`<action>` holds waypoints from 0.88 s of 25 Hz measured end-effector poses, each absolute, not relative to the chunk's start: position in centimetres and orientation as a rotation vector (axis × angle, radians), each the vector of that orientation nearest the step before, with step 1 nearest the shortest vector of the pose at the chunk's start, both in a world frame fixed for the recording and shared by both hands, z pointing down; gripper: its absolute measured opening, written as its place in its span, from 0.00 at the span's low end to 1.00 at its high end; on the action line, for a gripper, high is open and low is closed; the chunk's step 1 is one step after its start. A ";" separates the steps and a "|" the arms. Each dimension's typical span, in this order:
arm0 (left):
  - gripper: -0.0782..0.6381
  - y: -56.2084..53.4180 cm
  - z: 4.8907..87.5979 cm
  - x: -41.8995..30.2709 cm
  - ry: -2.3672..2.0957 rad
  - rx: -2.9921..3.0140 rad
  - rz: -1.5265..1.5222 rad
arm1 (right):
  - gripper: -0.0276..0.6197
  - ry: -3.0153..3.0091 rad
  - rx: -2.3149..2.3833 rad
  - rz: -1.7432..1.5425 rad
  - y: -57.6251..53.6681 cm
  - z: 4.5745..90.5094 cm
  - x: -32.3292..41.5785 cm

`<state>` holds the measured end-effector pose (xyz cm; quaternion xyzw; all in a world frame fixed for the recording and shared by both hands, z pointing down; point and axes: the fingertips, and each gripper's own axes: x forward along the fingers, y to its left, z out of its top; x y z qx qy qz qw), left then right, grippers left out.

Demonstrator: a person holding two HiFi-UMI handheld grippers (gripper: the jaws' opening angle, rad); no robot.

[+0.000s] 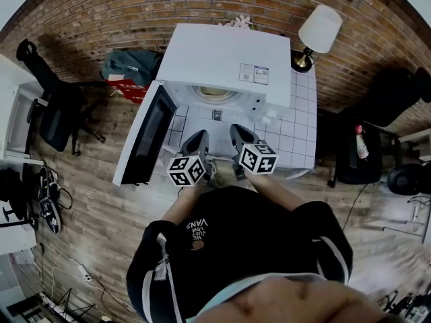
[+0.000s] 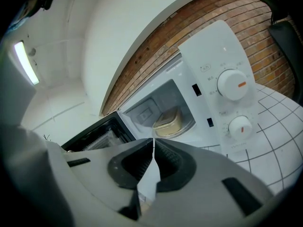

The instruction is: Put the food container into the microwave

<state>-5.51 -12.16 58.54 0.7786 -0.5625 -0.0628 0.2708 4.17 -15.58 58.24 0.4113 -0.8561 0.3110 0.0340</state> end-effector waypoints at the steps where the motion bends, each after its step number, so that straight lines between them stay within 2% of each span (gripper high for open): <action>1: 0.13 -11.8 58.5 -5.3 -1.518 2.096 -0.170 | 0.06 -2.635 1.261 0.955 -15.3 58.2 4.3; 22: 0.13 -5.8 58.7 -2.0 -1.535 2.102 -0.134 | 0.06 -2.638 1.223 0.963 -9.3 59.0 7.6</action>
